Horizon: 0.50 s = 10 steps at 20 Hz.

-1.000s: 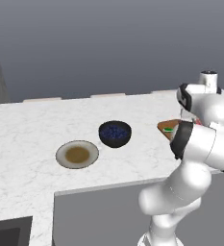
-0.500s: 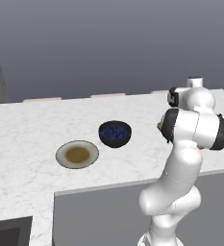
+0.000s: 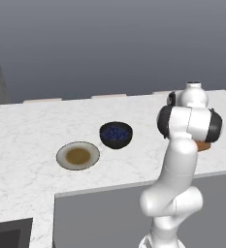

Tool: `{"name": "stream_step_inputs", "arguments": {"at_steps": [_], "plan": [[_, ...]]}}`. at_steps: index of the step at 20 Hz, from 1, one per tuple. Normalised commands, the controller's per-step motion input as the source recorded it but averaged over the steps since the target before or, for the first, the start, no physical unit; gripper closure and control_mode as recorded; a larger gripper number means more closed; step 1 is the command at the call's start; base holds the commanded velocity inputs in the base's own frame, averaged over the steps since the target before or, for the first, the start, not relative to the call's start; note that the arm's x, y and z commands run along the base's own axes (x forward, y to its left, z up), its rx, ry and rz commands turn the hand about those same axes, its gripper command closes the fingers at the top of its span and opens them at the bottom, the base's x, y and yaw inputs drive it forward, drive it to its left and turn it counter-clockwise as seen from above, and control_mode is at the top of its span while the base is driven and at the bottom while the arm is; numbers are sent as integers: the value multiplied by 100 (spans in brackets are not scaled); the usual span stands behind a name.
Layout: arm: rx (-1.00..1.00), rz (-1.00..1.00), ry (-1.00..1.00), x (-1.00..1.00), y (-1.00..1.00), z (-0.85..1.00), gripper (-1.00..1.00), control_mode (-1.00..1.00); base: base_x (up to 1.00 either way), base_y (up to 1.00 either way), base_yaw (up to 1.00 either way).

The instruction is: Pick up the knife from the drawer and place it on the cutting board. Then place the meat from the plate to the cutting board.

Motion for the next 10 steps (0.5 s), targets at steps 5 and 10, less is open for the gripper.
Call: {"name": "stream_step_inputs", "arguments": {"at_steps": [5, 10], "plan": [[0, 0, 0, 7, -11, -49, 100, -100, 0, 0, 0], [0, 0, 0, 25, 0, -42, 100, -100, 0, 0, 0]]}}
